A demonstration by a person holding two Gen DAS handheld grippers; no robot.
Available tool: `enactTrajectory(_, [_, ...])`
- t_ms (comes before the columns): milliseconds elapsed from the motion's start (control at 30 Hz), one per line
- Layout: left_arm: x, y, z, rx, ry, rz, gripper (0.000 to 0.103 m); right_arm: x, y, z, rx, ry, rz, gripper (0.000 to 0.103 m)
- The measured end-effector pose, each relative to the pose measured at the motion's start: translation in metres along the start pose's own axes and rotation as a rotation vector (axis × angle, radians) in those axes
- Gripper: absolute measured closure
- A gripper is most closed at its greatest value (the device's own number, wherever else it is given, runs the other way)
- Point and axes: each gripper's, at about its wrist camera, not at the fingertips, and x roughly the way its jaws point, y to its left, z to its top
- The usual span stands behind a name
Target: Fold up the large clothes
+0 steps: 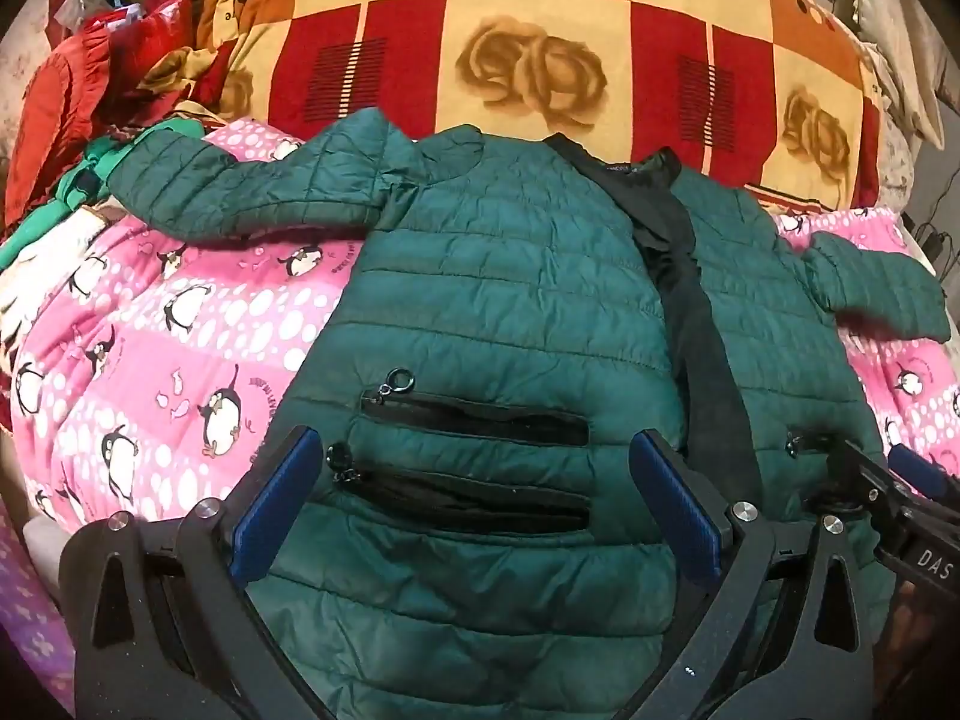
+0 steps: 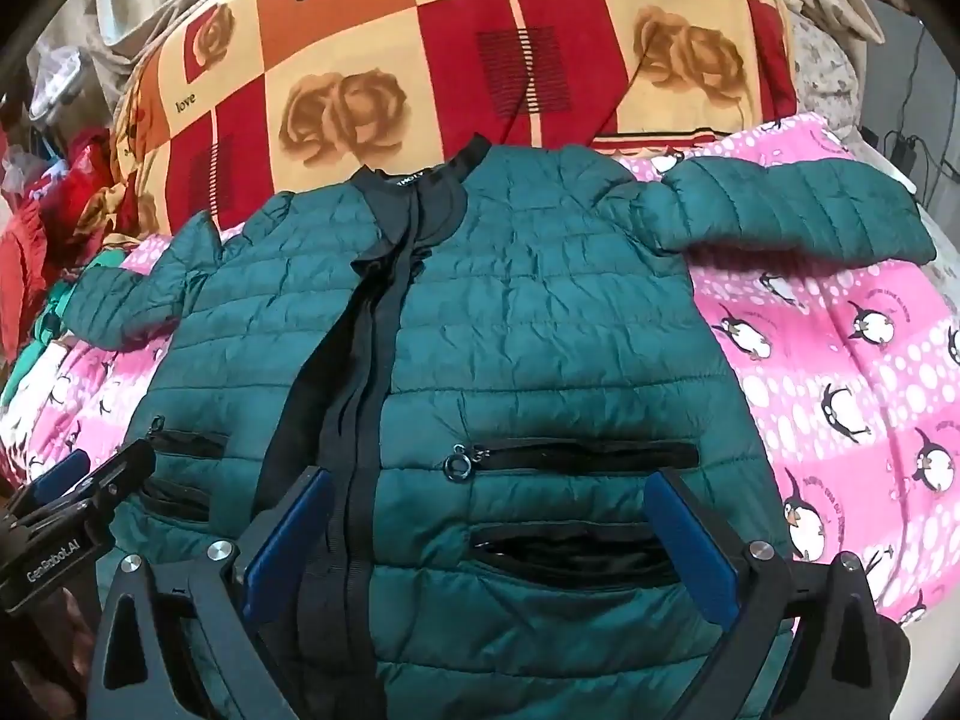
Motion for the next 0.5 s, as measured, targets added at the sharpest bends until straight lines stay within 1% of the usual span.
enactTrajectory(300, [0.0042,-0.0019,0.0,0.003,0.01,-0.004,0.001,0.0051,-0.0007,-0.0008,0.005,0.003,0.004,0.0])
enactTrajectory(367, [0.0055,-0.0027,-0.0006,0.005,0.011,0.0,0.001,0.006,-0.0096,-0.0073,0.005,0.003,0.006,0.0])
enactTrajectory(433, [0.0064,-0.0028,-0.0011,0.006,0.014,0.002,0.001,0.0061,-0.0018,-0.0023,0.011,0.008,-0.004,0.0])
enactTrajectory(500, [0.0067,-0.002,-0.0025,0.001,0.014,0.002,0.001,0.0078,-0.0012,-0.0024,0.013,0.003,0.005,0.0])
